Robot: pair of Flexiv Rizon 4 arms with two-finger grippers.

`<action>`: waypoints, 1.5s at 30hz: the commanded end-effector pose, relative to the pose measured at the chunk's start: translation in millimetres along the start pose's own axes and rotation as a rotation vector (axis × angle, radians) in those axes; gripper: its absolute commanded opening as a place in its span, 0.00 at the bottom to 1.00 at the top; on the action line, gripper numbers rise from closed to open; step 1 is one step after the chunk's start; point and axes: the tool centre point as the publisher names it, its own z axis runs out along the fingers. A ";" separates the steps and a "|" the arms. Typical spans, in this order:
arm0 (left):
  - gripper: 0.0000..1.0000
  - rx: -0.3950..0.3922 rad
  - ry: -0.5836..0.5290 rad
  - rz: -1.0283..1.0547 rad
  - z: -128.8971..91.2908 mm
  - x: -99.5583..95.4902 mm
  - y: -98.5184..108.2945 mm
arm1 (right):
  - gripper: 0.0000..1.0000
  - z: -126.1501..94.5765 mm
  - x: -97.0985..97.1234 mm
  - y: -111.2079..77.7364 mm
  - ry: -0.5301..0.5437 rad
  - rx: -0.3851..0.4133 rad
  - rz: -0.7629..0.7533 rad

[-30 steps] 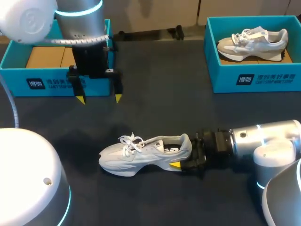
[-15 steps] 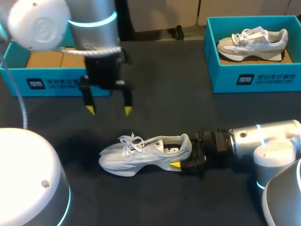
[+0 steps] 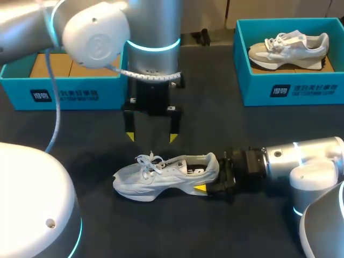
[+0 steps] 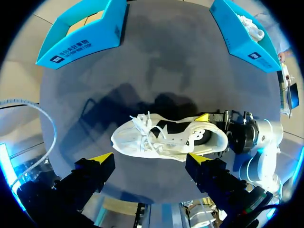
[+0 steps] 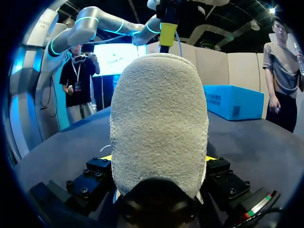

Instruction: Take the shoe out of the shoebox, open the shoe tongue, remove and reinsert the insole, then place the shoe into the shoebox

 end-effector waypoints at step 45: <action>0.74 -0.095 -0.307 -0.107 93.4 76.2 3.4 | 0.00 1.1 -0.4 0.2 0.000 0.004 -0.001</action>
